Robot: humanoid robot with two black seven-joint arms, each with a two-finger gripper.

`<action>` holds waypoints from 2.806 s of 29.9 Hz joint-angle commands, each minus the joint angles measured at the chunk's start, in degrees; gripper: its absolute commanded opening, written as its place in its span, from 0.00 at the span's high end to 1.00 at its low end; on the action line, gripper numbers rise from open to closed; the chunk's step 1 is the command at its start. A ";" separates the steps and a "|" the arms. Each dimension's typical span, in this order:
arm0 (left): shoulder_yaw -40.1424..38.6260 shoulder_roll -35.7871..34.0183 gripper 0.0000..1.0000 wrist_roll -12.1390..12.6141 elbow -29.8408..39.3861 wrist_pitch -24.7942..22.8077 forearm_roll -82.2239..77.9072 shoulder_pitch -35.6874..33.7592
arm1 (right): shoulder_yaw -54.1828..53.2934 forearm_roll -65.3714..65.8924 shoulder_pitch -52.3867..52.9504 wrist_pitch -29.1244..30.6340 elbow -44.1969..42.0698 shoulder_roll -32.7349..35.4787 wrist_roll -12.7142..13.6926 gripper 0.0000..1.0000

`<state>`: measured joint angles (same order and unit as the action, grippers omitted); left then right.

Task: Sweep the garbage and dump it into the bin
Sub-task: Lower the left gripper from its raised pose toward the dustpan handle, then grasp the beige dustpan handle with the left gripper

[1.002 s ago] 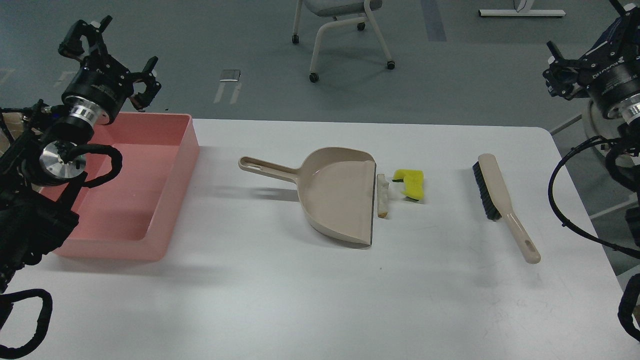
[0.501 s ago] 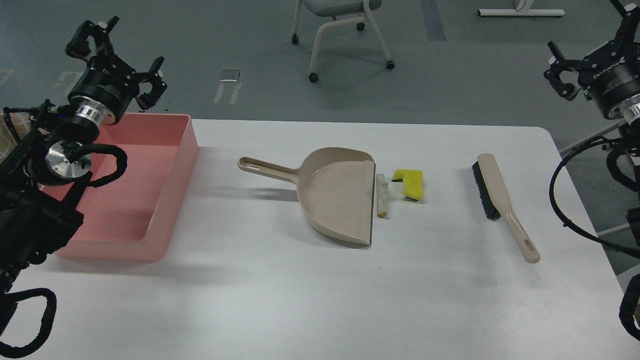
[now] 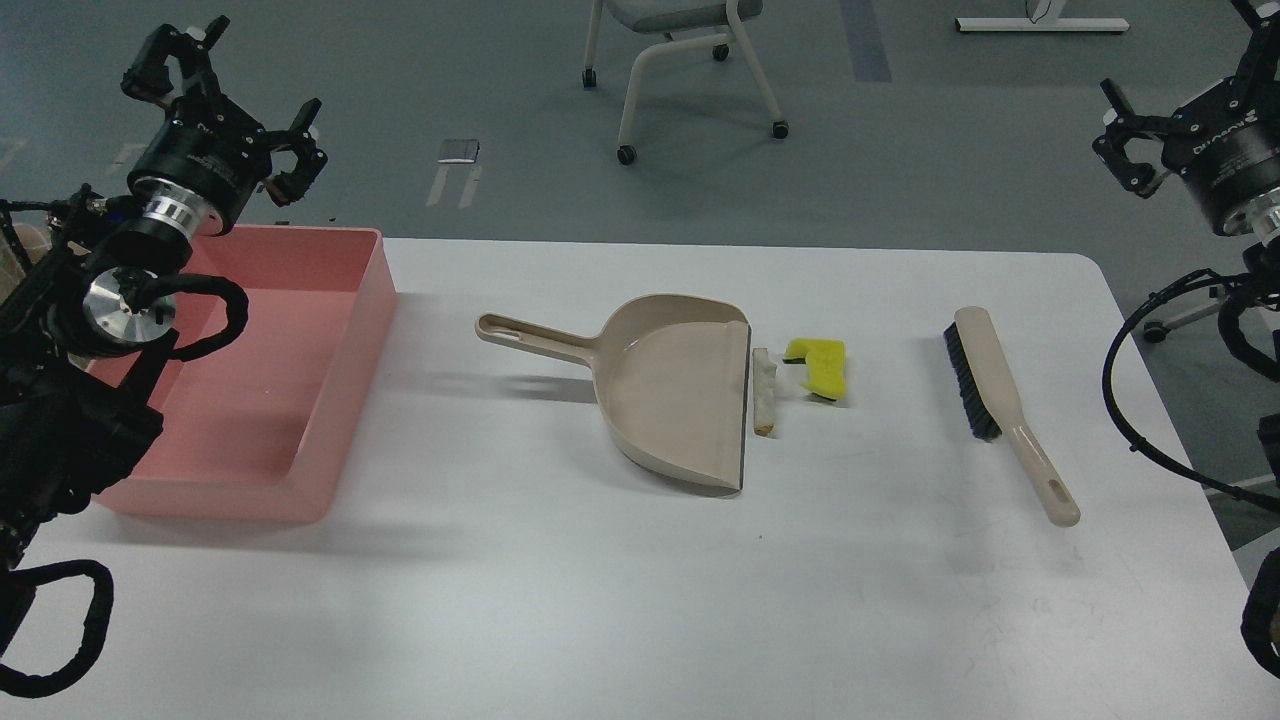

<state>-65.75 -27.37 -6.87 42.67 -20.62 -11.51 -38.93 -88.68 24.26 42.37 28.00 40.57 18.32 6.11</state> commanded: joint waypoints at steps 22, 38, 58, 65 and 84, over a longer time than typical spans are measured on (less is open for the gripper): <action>-0.08 -7.79 0.03 -0.87 32.30 0.32 0.00 20.29 | 0.00 0.08 -0.62 0.00 0.21 0.49 -0.05 0.00; 2.55 -2.69 0.06 -0.78 46.28 9.02 -27.24 39.72 | -0.27 0.08 -5.27 0.00 5.65 2.95 -0.05 0.00; 17.59 6.89 0.16 -0.25 25.98 15.61 -29.09 23.73 | -0.27 0.00 -7.65 0.00 10.85 4.80 0.04 0.00; 19.26 9.17 0.17 -0.60 20.88 17.63 -29.00 20.39 | -0.18 0.00 -7.91 0.00 10.93 4.71 -0.05 0.00; 19.26 13.04 0.19 -0.96 14.64 17.72 -29.00 16.25 | -0.27 0.08 -8.44 0.00 12.08 4.89 0.04 0.00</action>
<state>-46.59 -14.44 -7.75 57.82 -2.80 -40.47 -22.30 -88.90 24.34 33.93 28.00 52.65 23.25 6.13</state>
